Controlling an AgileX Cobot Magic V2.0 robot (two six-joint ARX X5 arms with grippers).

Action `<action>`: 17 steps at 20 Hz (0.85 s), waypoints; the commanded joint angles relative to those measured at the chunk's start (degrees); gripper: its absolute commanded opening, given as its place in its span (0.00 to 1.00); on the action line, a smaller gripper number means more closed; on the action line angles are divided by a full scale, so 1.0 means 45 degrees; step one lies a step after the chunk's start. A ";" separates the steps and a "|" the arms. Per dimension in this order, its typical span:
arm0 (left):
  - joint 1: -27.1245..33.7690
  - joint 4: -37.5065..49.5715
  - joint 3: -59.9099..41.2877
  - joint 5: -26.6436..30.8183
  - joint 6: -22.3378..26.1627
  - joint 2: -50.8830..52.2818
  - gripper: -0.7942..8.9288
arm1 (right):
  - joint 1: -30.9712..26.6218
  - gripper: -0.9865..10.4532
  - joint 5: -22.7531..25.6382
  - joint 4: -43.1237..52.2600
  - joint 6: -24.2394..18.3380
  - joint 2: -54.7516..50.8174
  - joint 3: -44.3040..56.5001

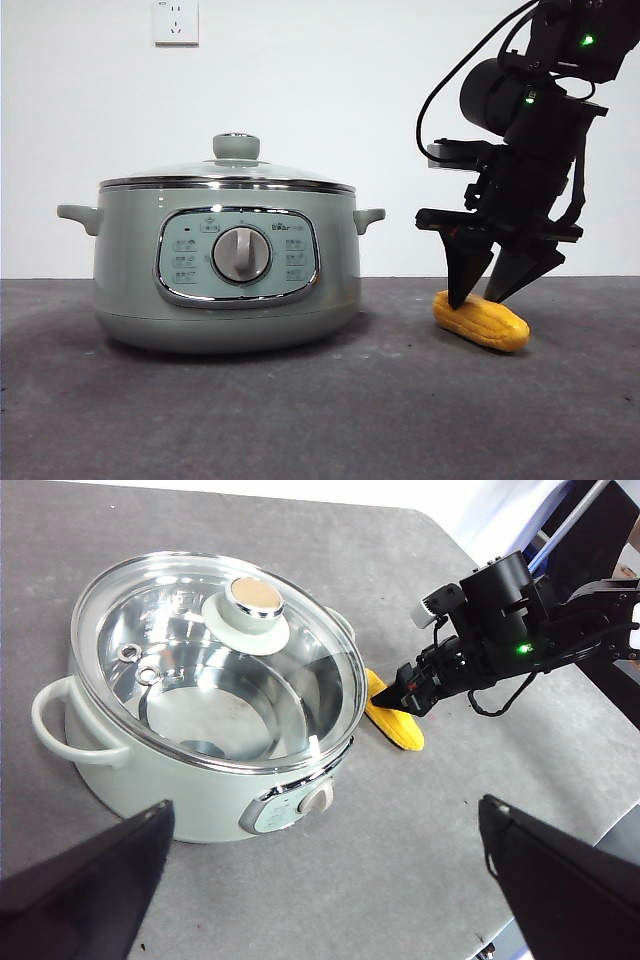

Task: Pick up the corn,open the lid,put the corn in the pot,close the lid

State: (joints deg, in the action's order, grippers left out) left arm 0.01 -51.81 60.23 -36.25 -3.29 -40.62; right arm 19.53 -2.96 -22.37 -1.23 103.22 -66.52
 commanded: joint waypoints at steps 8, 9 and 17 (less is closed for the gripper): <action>-0.0024 0.0102 -0.0005 -0.0039 -0.0024 -0.0053 0.63 | 0.0029 0.08 -0.0112 0.0049 0.0233 0.0199 -0.0019; -0.0024 0.0102 -0.0005 -0.0044 -0.0024 -0.0121 0.63 | 0.0024 0.08 -0.0107 0.0053 0.0243 0.0194 -0.0019; -0.0787 0.1758 -0.0005 -0.0044 0.0024 -0.1229 0.63 | -0.0112 0.08 -0.0097 -0.1205 0.0272 -0.2618 -0.0024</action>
State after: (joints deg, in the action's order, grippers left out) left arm -3.49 -44.40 60.23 -36.25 -3.27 -46.26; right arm 19.09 -3.22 -27.86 -0.62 92.23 -66.52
